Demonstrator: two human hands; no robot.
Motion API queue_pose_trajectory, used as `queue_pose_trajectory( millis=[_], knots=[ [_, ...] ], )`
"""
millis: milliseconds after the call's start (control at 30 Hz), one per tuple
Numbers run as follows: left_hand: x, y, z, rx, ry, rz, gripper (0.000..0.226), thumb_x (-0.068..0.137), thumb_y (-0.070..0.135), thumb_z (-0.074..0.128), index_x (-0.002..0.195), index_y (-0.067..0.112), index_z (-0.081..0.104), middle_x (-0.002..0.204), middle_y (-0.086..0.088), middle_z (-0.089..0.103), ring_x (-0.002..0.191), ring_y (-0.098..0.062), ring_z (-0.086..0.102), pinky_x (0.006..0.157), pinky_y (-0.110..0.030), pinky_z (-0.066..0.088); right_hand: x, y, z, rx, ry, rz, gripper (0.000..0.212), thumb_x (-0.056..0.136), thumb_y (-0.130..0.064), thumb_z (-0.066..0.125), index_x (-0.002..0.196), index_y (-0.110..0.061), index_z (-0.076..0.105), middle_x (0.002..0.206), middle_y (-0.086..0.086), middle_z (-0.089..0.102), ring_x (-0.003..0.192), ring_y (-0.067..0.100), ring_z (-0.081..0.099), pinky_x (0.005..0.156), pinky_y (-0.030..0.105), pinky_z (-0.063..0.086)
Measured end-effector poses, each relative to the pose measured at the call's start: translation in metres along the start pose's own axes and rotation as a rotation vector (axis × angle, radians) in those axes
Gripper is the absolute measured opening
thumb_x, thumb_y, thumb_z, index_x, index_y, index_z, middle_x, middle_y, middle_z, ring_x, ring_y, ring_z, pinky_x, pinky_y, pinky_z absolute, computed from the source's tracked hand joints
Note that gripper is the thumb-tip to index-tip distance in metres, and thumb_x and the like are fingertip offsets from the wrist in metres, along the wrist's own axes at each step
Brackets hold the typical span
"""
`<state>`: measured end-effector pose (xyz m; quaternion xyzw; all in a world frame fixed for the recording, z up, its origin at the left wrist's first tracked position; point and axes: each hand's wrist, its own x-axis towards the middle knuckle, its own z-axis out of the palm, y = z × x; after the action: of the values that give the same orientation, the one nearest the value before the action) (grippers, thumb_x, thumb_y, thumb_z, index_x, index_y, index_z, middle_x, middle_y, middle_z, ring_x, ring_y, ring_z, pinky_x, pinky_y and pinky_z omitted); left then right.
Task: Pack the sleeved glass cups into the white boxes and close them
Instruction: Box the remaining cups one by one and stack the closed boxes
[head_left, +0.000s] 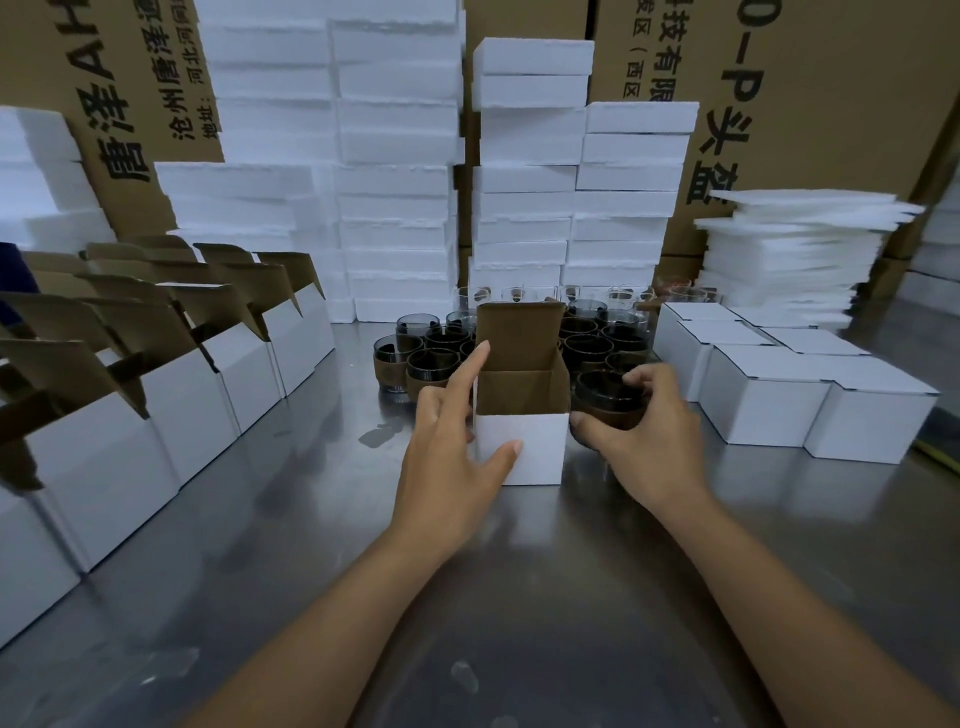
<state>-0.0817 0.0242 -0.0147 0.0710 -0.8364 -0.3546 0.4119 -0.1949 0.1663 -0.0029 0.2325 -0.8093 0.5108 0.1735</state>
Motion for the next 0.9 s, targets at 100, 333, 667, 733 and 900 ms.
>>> queue_pose_trajectory(
  millis=[100, 333, 667, 733, 900],
  knots=[
    [0.000, 0.000, -0.001, -0.019, 0.042, 0.003, 0.079, 0.075, 0.015, 0.076, 0.121, 0.056, 0.027, 0.090, 0.009, 0.041, 0.079, 0.004, 0.047, 0.067, -0.005, 0.039, -0.004, -0.019, -0.012, 0.148, 0.122, -0.014, 0.059, 0.067, -0.032, 0.083, 0.107, -0.033, 0.040, 0.103, -0.016, 0.050, 0.096, 0.007, 0.052, 0.080, 0.023, 0.044],
    [0.000, 0.017, -0.006, -0.311, 0.110, -0.023, 0.018, 0.089, 0.025, 0.062, 0.081, 0.030, 0.047, 0.062, 0.005, 0.051, 0.059, -0.010, 0.052, 0.057, -0.022, 0.046, -0.037, -0.046, -0.018, 0.436, 0.124, -0.081, 0.070, 0.065, -0.033, 0.082, 0.115, -0.050, 0.037, 0.116, -0.022, 0.050, 0.103, -0.012, 0.051, 0.081, 0.006, 0.042],
    [-0.005, 0.027, -0.004, -0.676, -0.427, -0.358, 0.052, 0.080, 0.063, 0.031, 0.091, 0.029, 0.068, 0.082, 0.003, 0.074, 0.072, -0.010, 0.070, 0.060, -0.017, 0.053, -0.052, -0.056, -0.003, 0.624, -0.071, 0.022, 0.084, 0.043, -0.056, 0.076, 0.118, -0.035, 0.045, 0.109, -0.006, 0.060, 0.089, -0.004, 0.063, 0.068, 0.008, 0.047],
    [-0.004, 0.027, -0.003, -0.705, -0.450, -0.358, 0.054, 0.083, 0.062, 0.030, 0.100, 0.027, 0.067, 0.085, 0.000, 0.074, 0.074, -0.013, 0.070, 0.064, -0.019, 0.054, -0.050, -0.054, -0.003, 0.678, -0.068, 0.071, 0.087, 0.042, -0.054, 0.075, 0.119, -0.027, 0.045, 0.104, -0.007, 0.063, 0.084, -0.005, 0.064, 0.063, 0.008, 0.048],
    [-0.006, 0.030, -0.003, -0.750, -0.472, -0.324, 0.067, 0.083, 0.057, 0.034, 0.118, 0.002, 0.052, 0.081, -0.010, 0.069, 0.073, -0.017, 0.067, 0.073, -0.031, 0.054, -0.045, -0.054, -0.004, 0.835, -0.094, 0.189, 0.078, 0.043, -0.049, 0.074, 0.105, -0.007, 0.055, 0.076, -0.005, 0.071, 0.065, 0.000, 0.066, 0.054, 0.012, 0.047]
  ],
)
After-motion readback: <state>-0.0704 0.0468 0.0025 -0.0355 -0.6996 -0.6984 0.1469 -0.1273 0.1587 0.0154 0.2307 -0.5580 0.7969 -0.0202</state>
